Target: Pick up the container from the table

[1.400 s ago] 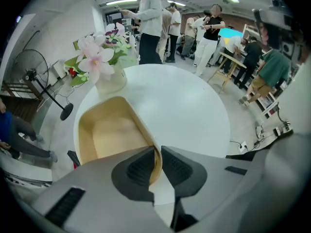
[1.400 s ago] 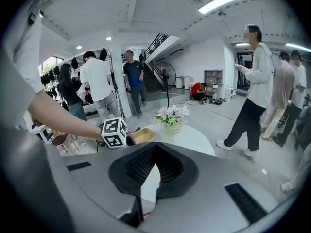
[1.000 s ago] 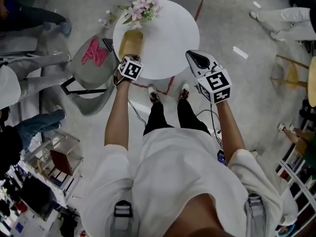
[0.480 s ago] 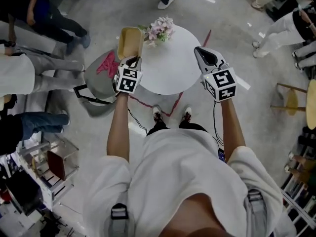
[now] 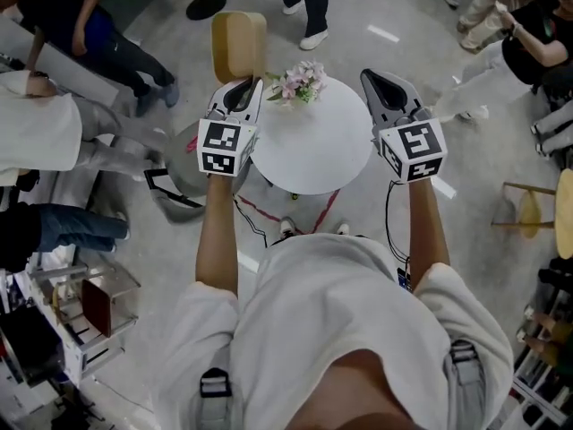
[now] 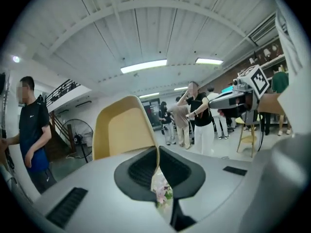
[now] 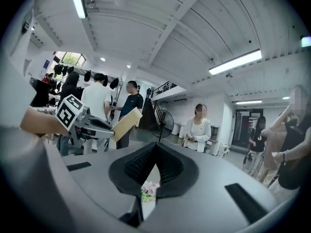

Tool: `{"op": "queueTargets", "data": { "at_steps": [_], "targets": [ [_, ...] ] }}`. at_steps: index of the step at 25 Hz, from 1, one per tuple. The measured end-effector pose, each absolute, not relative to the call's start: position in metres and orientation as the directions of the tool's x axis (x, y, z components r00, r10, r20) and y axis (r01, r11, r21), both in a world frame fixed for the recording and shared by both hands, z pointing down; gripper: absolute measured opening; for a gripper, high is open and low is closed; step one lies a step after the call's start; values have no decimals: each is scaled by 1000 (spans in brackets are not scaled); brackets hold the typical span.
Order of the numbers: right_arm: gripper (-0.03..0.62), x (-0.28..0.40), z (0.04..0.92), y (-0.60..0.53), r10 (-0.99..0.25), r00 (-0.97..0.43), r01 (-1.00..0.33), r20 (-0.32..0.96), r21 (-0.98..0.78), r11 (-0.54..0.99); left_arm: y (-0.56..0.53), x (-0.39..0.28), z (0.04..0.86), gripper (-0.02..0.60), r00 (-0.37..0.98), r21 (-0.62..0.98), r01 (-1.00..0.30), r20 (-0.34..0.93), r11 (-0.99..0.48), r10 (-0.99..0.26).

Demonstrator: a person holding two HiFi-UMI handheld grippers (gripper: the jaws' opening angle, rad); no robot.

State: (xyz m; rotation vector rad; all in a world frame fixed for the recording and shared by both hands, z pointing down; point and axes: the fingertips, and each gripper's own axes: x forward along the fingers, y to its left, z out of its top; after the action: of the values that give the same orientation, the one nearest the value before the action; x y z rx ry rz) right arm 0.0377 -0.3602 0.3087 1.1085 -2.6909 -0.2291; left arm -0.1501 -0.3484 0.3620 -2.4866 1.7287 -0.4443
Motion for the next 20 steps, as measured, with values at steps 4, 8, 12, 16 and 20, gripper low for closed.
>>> {"op": "queueTargets", "data": {
  "at_steps": [4, 8, 12, 16, 20],
  "targets": [
    [12, 39, 282, -358, -713, -695, -674, 93, 259, 691, -340, -140, 315, 31, 342, -251, -902, 87, -353, -936],
    [12, 39, 261, -356, -705, -708, -671, 50, 267, 692, -333, -134, 282, 31, 354, -273, -898, 15, -344, -935],
    [12, 35, 247, -352, -696, -718, -657, 30, 302, 691, -326, -130, 262, 31, 364, -306, -890, -29, -338, -931],
    [12, 33, 239, -348, -694, -719, -652, 28, 319, 688, -322, -128, 250, 31, 368, -315, -888, -51, -335, -928],
    [12, 34, 238, -349, -700, -713, -658, 30, 316, 683, -320, -127, 249, 31, 376, -321, -882, -39, -345, -926]
  ]
}}
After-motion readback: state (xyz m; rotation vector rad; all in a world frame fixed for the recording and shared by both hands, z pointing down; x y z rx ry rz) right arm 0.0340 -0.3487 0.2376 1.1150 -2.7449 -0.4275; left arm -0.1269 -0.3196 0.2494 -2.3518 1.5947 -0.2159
